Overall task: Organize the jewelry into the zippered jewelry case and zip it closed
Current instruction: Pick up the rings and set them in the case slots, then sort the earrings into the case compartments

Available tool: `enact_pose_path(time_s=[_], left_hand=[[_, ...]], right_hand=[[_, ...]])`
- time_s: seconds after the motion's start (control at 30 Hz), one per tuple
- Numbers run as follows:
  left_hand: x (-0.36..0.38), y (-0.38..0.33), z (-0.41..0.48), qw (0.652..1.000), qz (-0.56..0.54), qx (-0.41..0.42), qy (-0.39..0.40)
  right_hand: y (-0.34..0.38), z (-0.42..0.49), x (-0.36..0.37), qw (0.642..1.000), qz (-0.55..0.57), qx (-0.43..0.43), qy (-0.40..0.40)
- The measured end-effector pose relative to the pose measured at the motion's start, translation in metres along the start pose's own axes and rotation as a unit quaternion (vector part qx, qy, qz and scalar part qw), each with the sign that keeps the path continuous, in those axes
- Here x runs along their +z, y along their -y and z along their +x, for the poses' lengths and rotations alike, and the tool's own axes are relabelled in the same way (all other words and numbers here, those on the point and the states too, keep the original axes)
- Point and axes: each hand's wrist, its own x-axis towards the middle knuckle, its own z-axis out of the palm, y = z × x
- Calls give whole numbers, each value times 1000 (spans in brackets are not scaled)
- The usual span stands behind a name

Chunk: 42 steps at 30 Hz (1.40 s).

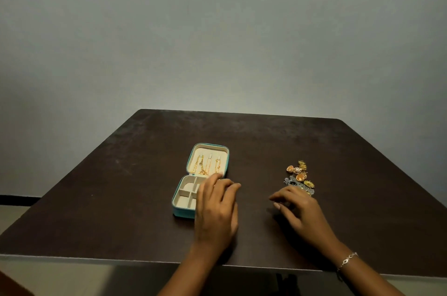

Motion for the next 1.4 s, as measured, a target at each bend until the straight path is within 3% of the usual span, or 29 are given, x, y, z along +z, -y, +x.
enact_pose_path(time_s=[0.13,0.33,0.63,0.8,0.93,1.23,1.4], left_hand=[[19,-25,10,997,-40,67,28],[58,-38,24,994,-44,51,87],[75,-30,18,992,-19,22,126],[80,-30,16,991,-18,31,126],[81,-28,17,992,-17,31,119],[84,-25,17,992,-32,30,120],[82,-26,18,992,-60,18,107]], right_hand=[[-22,7,-18,995,9,52,-79],[-64,34,-32,969,27,192,-154],[-109,85,-35,959,-72,259,-88],[-124,97,-31,952,-168,257,-16],[-128,100,-27,946,-212,246,-4],[-94,85,-40,972,-53,212,-90],[-42,59,-43,983,75,169,2]])
